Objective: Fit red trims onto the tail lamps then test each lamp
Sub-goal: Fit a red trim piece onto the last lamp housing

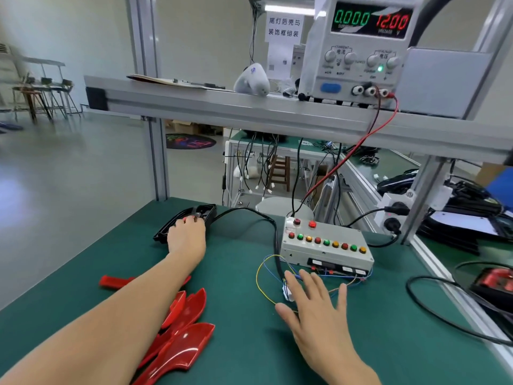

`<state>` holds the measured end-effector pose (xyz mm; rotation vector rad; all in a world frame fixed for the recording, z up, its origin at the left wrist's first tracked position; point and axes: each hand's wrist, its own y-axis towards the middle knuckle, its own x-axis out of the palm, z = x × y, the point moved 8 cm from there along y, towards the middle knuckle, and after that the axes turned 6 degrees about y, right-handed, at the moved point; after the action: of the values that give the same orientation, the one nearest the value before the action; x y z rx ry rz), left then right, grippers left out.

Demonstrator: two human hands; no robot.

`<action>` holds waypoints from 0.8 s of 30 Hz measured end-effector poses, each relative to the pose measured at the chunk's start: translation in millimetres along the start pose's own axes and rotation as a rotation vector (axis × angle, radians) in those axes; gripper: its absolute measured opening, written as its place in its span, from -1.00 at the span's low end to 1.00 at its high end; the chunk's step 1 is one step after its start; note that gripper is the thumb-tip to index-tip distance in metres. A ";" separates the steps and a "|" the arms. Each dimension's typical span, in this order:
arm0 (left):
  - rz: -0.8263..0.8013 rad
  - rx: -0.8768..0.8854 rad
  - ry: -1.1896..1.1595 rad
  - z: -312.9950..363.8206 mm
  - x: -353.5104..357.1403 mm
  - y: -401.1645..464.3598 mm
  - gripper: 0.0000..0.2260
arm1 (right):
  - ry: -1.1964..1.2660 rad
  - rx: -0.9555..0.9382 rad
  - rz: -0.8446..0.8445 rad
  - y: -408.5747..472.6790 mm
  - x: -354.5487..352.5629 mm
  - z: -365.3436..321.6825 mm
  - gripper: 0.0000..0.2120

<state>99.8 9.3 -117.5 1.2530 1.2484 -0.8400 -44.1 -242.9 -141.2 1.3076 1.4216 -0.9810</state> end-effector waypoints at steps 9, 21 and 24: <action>0.227 -0.030 -0.089 0.8 -39.8 -10.7 -0.76 | 0.133 -0.010 0.052 4.6 -8.2 -6.4 -0.44; 0.616 0.211 -0.201 52.0 -153.1 -110.4 -0.70 | 1.336 0.101 -0.082 15.7 -28.0 -25.1 -0.56; 0.635 0.260 -0.215 78.2 -161.1 -142.1 -0.69 | 1.693 0.092 -0.169 16.2 -36.6 -34.1 -0.61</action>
<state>-50.0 -119.0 -1.8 1.5980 0.5204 -0.6510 -32.3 -217.2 -96.9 2.2242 2.6840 0.2725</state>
